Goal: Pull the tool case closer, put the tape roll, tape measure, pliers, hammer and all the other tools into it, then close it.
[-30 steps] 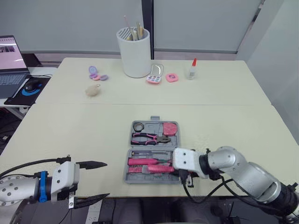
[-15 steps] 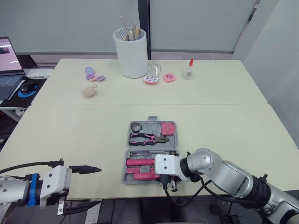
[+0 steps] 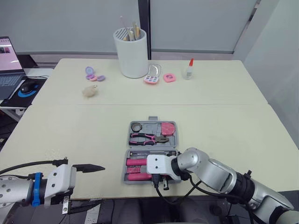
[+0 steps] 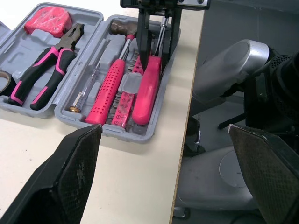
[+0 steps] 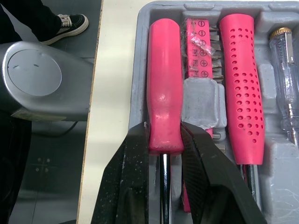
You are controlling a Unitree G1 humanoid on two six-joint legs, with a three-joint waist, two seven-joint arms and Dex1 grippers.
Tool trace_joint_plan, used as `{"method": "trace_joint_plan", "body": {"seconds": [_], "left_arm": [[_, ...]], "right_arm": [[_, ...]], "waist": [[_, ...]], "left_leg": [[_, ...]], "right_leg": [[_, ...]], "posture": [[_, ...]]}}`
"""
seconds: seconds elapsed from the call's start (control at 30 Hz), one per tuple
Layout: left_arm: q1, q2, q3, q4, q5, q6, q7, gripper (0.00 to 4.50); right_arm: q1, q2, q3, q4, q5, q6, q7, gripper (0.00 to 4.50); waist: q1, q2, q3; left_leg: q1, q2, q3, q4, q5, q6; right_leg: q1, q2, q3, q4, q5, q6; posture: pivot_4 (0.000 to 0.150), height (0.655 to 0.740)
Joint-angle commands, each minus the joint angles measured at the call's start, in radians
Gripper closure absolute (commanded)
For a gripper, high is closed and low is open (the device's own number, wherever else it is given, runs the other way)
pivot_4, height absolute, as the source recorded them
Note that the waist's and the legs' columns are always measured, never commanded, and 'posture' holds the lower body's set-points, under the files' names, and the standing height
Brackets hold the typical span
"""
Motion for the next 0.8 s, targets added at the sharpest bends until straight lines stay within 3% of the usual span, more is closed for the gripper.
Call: {"method": "trace_joint_plan", "body": {"seconds": [0.03, 0.07, 0.13, 0.37, 0.53, 0.63, 0.8], "left_arm": [[-0.024, 0.02, 0.006, -0.048, -0.011, 0.03, 0.016, 0.0], [-0.03, 0.021, 0.005, -0.051, -0.011, 0.037, 0.018, 0.0], [-0.035, 0.019, 0.003, -0.057, -0.01, 0.045, 0.02, 0.0], [-0.032, 0.009, -0.003, -0.072, -0.003, 0.051, 0.03, 0.0], [-0.029, 0.004, -0.002, -0.076, -0.003, 0.053, 0.03, 0.0], [-0.032, 0.0, -0.003, -0.074, -0.005, 0.058, 0.034, 0.0], [-0.044, -0.004, -0.013, -0.055, 0.0, 0.054, 0.035, 0.0]], "right_arm": [[-0.008, 0.021, -0.003, -0.007, -0.007, -0.021, -0.001, 3.83], [-0.007, 0.024, -0.004, -0.005, -0.008, -0.021, 0.0, 3.83], [-0.003, 0.039, -0.02, 0.002, -0.012, -0.038, -0.011, 3.1], [-0.024, 0.05, -0.072, -0.006, 0.027, -0.088, 0.044, 1.49], [-0.021, 0.024, -0.153, -0.025, 0.077, -0.19, 0.095, 1.63], [-0.009, 0.011, -0.159, 0.007, 0.069, -0.248, 0.106, 2.15], [0.022, 0.012, -0.1, 0.091, 0.012, -0.356, 0.106, 3.39]], "waist": [[0.0, 0.0, 0.0], [0.0, 0.0, 0.0], [0.0, 0.0, 0.0], [-0.001, 0.0, 0.0], [0.0, 0.0, 0.0], [-0.001, 0.0, 0.0], [0.0, 0.0, 0.0]], "left_leg": [[0.0, 0.0, 0.0, 0.0, 0.0, 0.0], [0.0, 0.0, 0.0, 0.0, 0.0, 0.0], [0.0, 0.0, 0.0, 0.0, 0.0, 0.0], [0.0, 0.0, 0.0, 0.0, 0.0, 0.0], [0.0, 0.0, 0.0, 0.0, 0.0, 0.0], [0.0, 0.0, 0.0, 0.0, 0.0, 0.0], [0.0, 0.0, 0.0, 0.0, 0.0, 0.0]], "right_leg": [[0.0, 0.0, 0.0, 0.0, 0.0, 0.0], [0.0, 0.0, 0.0, 0.0, 0.0, 0.0], [0.0, 0.0, 0.0, 0.0, 0.0, 0.0], [0.0, 0.0, 0.0, 0.0, 0.0, 0.0], [0.0, 0.0, 0.0, 0.0, 0.0, 0.0], [0.0, 0.0, 0.0, 0.0, 0.0, 0.0], [0.0, 0.0, 0.0, 0.0, 0.0, 0.0]], "posture": [[0.15, 0.7376], [0.15, 0.7376], [0.15, 0.7376], [0.15, 0.7376], [0.15, 0.7376], [0.15, 0.7376], [0.15, 0.7376]]}}
